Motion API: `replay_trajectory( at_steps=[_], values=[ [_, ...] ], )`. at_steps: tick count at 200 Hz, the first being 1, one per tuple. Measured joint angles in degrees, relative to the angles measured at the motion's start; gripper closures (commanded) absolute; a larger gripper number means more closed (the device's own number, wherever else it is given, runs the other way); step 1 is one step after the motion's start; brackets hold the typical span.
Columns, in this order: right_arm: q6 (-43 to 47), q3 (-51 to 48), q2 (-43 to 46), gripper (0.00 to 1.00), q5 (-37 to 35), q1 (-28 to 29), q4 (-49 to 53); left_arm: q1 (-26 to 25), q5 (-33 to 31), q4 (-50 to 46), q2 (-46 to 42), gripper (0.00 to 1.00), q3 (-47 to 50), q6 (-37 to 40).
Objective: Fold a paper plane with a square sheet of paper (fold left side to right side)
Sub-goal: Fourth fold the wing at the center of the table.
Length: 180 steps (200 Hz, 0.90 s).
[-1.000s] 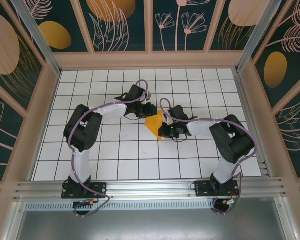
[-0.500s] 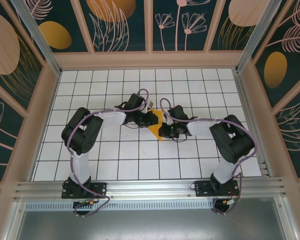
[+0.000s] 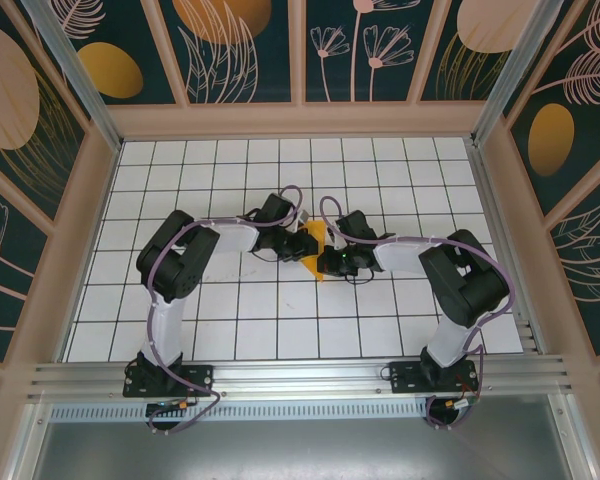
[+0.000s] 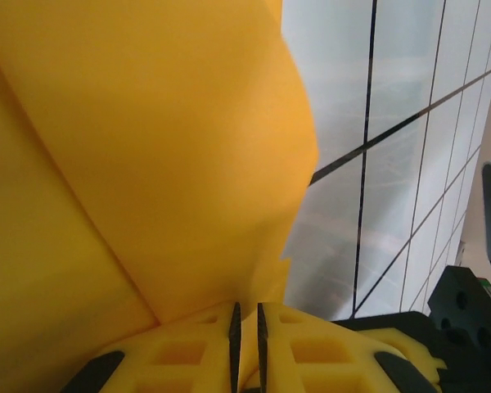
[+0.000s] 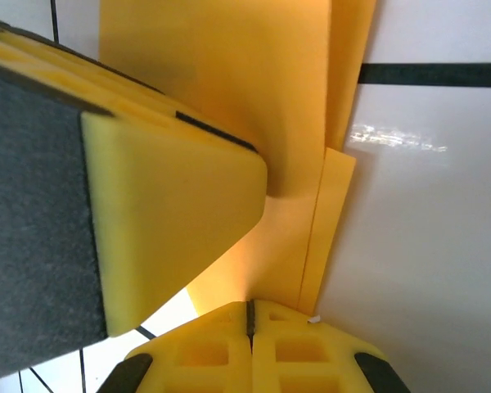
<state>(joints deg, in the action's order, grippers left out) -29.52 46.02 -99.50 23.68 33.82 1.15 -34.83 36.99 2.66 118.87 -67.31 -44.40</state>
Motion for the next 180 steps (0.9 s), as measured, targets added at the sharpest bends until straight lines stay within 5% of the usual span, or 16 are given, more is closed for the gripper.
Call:
replay_trajectory(
  at_steps=[180],
  values=[
    [0.3,1.4,-0.6,0.99,-2.7,0.8,0.7,2.4,0.7,-10.3,7.1,0.79,-13.6,0.6]
  ],
)
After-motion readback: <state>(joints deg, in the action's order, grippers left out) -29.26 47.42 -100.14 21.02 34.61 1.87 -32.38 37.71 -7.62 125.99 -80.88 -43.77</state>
